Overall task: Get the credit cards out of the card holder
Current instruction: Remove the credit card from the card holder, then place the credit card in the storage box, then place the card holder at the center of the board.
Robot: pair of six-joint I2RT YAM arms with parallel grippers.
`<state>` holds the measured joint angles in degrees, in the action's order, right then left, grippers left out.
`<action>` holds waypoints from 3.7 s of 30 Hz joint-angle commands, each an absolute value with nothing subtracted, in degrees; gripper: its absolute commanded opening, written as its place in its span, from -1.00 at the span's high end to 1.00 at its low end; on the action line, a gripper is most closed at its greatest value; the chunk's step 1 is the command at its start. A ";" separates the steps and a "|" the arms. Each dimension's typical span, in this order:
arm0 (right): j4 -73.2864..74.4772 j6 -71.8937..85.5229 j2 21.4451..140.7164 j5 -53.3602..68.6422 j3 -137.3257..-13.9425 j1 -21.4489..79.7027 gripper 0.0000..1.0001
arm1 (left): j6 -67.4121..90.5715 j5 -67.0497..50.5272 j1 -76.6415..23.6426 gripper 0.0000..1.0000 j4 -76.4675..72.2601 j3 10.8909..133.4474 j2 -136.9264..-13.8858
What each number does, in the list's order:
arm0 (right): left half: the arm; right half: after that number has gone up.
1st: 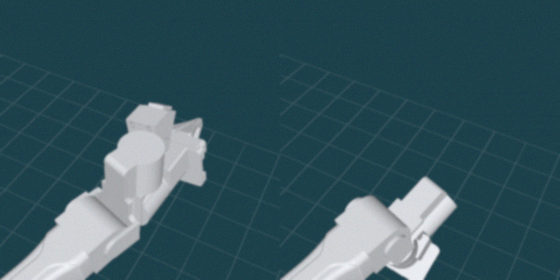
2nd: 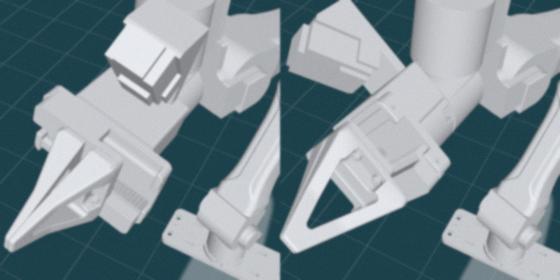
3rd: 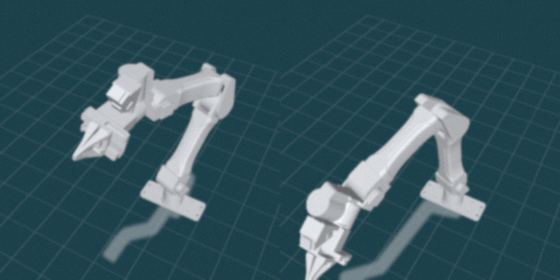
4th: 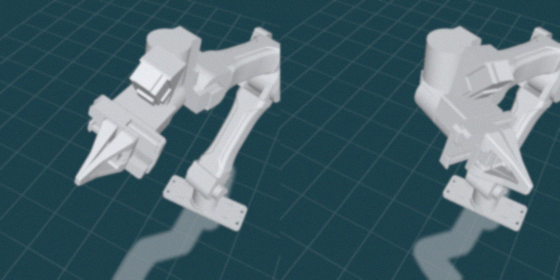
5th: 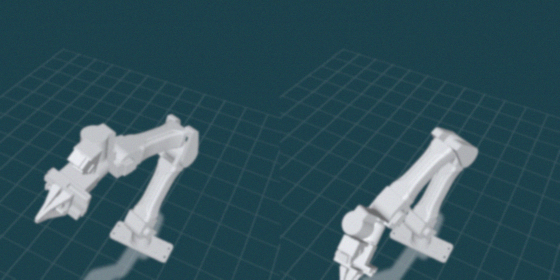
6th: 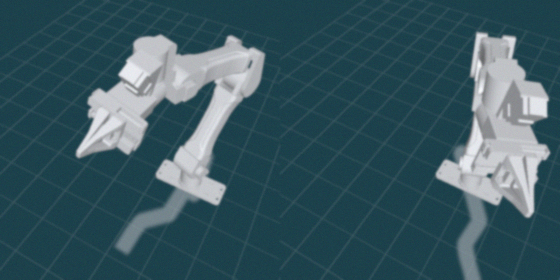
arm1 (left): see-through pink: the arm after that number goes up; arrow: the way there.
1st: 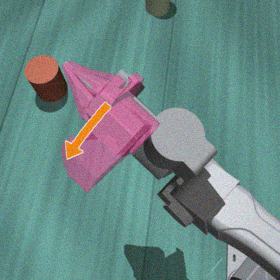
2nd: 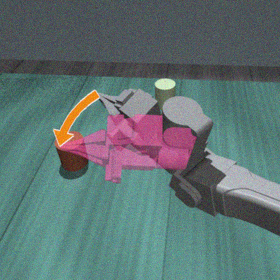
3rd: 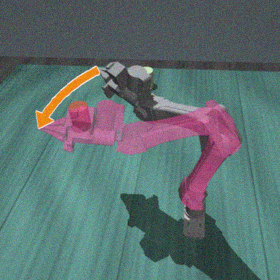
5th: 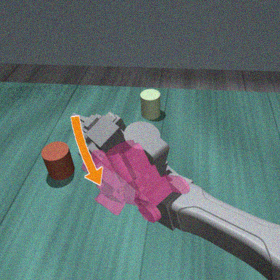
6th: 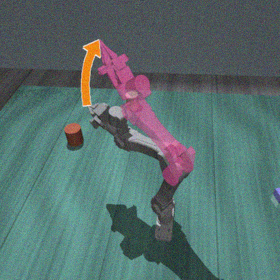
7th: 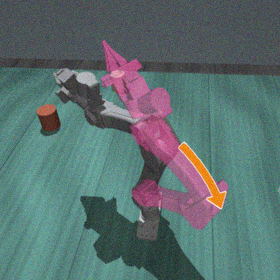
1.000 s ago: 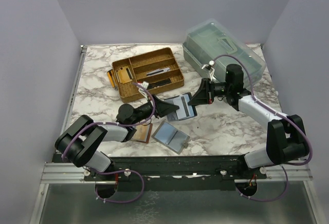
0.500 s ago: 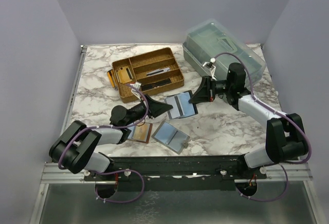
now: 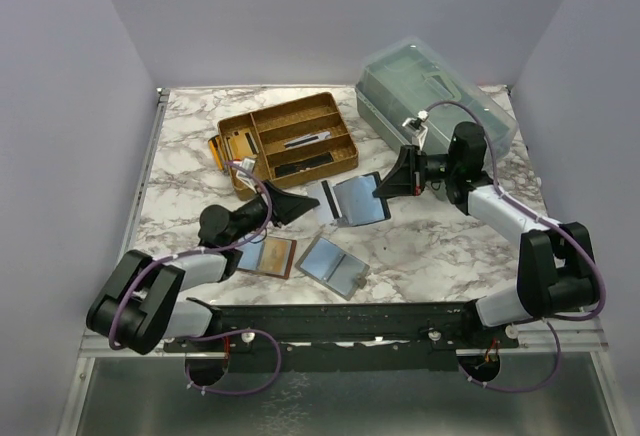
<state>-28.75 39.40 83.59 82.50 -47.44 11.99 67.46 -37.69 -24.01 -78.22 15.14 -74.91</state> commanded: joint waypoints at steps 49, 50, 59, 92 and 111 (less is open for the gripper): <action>13.27 -8.09 84.08 88.83 -55.67 9.84 1.00 | -40.45 -13.57 -17.96 1.00 44.25 117.27 -127.87; 13.27 -8.09 84.18 88.78 -55.66 9.73 1.00 | -41.04 -14.09 -18.06 1.00 44.41 117.70 -128.34; 13.18 -8.01 85.13 89.15 -55.64 9.68 1.00 | -42.54 -16.18 -18.69 1.00 44.74 123.31 -133.36; 10.61 -5.56 83.69 90.19 -54.54 6.97 1.00 | -13.21 -12.06 -19.45 0.41 30.16 112.83 -117.33; 10.23 -3.43 88.18 80.15 -54.82 10.46 1.00 | 56.66 -38.44 -13.02 -0.98 -38.49 31.36 -70.93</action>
